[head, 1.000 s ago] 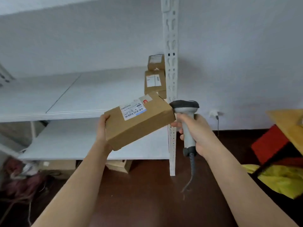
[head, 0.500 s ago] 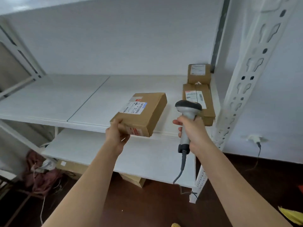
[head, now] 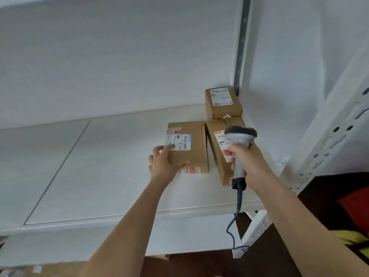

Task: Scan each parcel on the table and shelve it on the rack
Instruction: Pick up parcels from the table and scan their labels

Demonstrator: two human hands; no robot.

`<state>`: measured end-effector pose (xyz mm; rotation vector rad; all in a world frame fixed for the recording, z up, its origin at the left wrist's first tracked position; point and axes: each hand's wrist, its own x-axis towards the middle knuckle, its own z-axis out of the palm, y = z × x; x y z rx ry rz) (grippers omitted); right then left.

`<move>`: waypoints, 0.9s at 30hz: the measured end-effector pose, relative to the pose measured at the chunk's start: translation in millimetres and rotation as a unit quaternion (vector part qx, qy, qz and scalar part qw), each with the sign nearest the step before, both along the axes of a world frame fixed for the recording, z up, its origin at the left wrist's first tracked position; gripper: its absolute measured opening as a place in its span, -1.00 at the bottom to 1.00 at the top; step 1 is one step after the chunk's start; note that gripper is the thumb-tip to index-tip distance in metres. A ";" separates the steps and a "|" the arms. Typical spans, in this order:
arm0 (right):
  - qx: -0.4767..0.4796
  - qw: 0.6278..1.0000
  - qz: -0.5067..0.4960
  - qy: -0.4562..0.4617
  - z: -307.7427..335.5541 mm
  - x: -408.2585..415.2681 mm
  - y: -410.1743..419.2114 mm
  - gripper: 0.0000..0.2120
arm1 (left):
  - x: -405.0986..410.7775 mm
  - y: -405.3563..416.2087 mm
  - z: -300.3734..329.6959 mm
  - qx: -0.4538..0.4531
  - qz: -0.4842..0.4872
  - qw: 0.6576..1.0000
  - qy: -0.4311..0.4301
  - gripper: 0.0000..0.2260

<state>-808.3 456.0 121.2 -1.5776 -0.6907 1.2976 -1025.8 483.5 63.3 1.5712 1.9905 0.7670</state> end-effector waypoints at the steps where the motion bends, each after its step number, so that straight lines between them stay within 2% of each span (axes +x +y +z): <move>1: -0.021 1.000 -0.016 -0.001 -0.9 -0.9 6.1 -0.92 | -0.2 10.7 1.2 -0.011 -0.037 0.999 0.020 -0.35; 3: -0.062 0.997 -0.047 -0.004 0.0 -4.5 14.7 -0.88 | 0.8 31.7 4.4 -0.025 -0.062 0.996 0.054 -0.48; 5: -0.064 0.995 -0.074 -0.008 -2.8 -5.6 20.6 -0.81 | 4.0 49.9 7.3 -0.016 -0.046 0.997 0.064 -0.55; 8: -0.040 0.994 -0.100 -0.007 -5.5 -6.6 20.9 -0.84 | 5.2 70.5 8.2 -0.010 -0.034 0.999 0.028 -0.70; 11: -0.035 0.994 -0.104 -0.014 0.3 -11.2 19.5 -0.89 | 4.6 85.5 4.4 0.014 -0.031 0.994 0.104 -0.85; 13: -0.028 0.994 -0.107 -0.008 5.3 -15.0 16.1 -0.94 | 6.6 94.7 6.2 0.011 -0.025 0.996 0.086 -0.87; 16: -0.015 0.993 -0.113 0.014 9.1 -17.8 9.9 -0.91 | 11.8 107.0 8.9 0.019 -0.053 0.998 0.030 -0.82; 22: -0.006 0.992 -0.127 0.011 11.2 -15.5 3.7 -0.86 | 21.6 113.7 5.7 0.044 -0.142 0.986 -0.075 -0.52; 25: 0.004 0.992 -0.123 0.003 11.5 -14.2 -1.3 -0.84 | 24.9 107.8 4.7 -0.006 -0.089 0.992 -0.085 -0.38; 27: 0.014 0.993 -0.119 0.003 13.4 -14.5 -6.2 -0.86 | 29.6 103.5 9.2 0.015 -0.053 0.995 -0.082 -0.44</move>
